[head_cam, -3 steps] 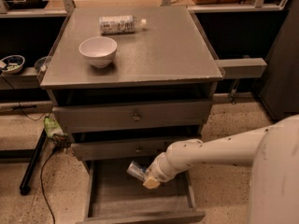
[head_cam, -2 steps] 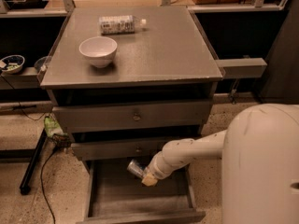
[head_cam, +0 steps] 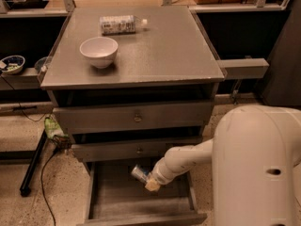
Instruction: Place redbull can into bottom drawer
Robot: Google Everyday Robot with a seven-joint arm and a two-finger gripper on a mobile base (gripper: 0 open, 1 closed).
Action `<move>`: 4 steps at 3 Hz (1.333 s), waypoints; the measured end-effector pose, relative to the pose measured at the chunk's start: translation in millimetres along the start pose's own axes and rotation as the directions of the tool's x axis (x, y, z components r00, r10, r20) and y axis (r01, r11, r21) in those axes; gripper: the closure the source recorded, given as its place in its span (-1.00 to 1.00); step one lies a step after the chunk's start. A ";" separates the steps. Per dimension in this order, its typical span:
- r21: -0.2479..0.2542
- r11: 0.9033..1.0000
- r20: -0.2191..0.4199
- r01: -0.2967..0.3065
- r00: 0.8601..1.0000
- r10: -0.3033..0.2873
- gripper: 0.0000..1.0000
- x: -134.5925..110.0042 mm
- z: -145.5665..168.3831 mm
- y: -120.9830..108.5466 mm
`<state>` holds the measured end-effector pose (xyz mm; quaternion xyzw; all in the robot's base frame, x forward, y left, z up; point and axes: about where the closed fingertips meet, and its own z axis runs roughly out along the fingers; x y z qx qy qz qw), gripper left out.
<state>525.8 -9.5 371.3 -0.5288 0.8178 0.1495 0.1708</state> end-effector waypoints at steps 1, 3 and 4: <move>-0.027 0.998 -0.055 -0.061 0.997 0.059 1.00 38.4 38.8 -3.6; -0.043 0.993 -0.102 -0.110 0.989 0.105 1.00 71.6 65.7 -7.0; -0.056 0.984 -0.085 -0.168 0.983 0.163 1.00 77.8 93.8 -22.4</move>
Offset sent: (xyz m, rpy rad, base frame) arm -0.0147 -0.0562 -0.1293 -0.0964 0.1778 -0.1128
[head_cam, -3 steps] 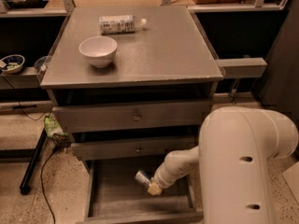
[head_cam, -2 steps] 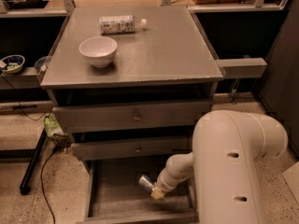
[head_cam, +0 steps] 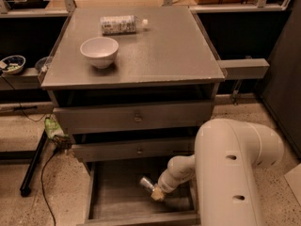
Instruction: Place redbull can into bottom drawer
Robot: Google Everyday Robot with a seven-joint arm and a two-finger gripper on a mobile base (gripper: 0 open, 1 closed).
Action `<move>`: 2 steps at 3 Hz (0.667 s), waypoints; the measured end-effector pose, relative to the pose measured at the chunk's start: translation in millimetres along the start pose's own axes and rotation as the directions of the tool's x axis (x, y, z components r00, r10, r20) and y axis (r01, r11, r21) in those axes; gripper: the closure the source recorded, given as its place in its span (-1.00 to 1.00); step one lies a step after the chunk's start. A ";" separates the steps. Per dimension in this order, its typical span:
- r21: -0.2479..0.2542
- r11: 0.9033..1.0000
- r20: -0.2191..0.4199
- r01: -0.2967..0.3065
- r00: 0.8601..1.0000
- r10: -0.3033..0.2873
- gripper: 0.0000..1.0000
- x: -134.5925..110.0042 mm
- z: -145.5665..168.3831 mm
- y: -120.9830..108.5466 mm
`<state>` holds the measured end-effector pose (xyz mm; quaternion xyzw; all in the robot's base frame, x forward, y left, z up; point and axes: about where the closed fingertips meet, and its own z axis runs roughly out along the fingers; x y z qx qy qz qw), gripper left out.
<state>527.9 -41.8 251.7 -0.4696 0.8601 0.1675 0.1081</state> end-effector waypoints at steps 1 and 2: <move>-0.007 0.998 0.049 -0.060 0.997 0.061 1.00 -11.6 34.2 -40.6; -0.007 0.998 0.049 -0.060 0.997 0.061 1.00 -11.5 34.2 -40.6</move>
Offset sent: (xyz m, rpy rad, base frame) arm 0.0619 -0.0014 -0.0496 0.0593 0.0099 -0.0929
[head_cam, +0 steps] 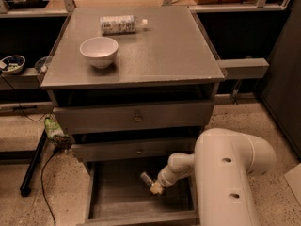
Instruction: Place redbull can into bottom drawer
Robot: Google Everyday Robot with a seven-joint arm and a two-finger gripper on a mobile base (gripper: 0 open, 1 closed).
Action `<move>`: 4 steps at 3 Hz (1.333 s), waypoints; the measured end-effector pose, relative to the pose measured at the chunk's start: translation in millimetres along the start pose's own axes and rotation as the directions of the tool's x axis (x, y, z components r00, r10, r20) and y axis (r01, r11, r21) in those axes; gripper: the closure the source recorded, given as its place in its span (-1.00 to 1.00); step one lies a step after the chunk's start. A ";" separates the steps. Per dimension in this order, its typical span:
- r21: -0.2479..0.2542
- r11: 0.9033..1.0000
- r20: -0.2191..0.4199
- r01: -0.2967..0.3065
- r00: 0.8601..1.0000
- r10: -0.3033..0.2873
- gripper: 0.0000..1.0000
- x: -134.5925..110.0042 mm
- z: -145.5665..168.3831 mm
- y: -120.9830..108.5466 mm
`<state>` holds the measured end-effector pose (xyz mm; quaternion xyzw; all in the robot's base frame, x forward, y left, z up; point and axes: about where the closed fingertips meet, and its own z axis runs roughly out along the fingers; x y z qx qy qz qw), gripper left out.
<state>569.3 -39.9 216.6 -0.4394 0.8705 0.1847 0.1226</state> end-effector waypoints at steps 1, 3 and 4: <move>0.017 1.000 -0.012 0.001 1.000 -0.001 1.00 3.8 9.2 6.1; 0.081 0.996 -0.137 -0.044 0.989 0.055 1.00 40.3 76.9 9.1; 0.068 0.997 -0.153 -0.048 0.986 0.058 1.00 45.1 86.9 10.9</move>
Offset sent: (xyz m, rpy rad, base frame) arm -0.0209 0.0158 -0.0738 -0.1619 0.0053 -0.0382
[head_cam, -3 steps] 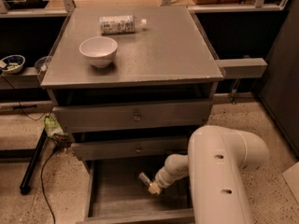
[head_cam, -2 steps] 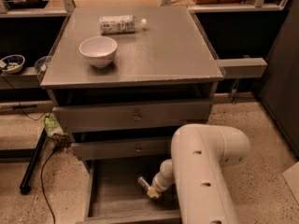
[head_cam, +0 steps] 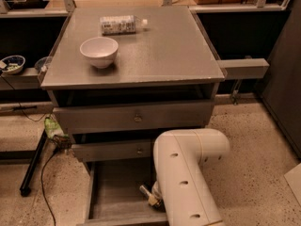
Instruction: Place redbull can into bottom drawer
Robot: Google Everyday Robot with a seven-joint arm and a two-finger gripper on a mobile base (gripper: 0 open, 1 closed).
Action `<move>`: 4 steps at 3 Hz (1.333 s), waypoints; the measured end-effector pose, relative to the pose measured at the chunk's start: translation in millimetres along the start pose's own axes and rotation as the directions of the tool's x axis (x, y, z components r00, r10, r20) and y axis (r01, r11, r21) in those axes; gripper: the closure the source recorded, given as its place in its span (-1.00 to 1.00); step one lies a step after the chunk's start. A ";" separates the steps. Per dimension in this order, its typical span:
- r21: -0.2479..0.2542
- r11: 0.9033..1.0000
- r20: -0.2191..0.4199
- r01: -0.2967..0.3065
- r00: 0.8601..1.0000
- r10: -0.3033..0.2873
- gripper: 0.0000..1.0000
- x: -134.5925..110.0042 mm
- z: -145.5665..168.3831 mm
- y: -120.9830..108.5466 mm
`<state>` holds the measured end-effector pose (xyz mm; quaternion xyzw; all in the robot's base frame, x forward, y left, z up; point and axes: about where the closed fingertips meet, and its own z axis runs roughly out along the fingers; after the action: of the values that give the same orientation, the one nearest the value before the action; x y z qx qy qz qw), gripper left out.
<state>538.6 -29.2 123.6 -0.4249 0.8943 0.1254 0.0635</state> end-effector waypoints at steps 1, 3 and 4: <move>-0.007 1.000 -0.010 -0.005 1.000 0.005 1.00 1.3 4.8 0.6; -0.007 1.000 -0.011 -0.005 1.000 0.005 0.15 1.4 4.8 0.7; -0.007 1.000 -0.011 -0.005 1.000 0.005 -0.47 1.4 4.8 0.7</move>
Offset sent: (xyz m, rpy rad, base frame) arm -0.0013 0.0007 -0.0050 -0.0036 0.0130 -0.0016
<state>537.2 -28.4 118.8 -0.4234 0.8952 0.1265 0.0569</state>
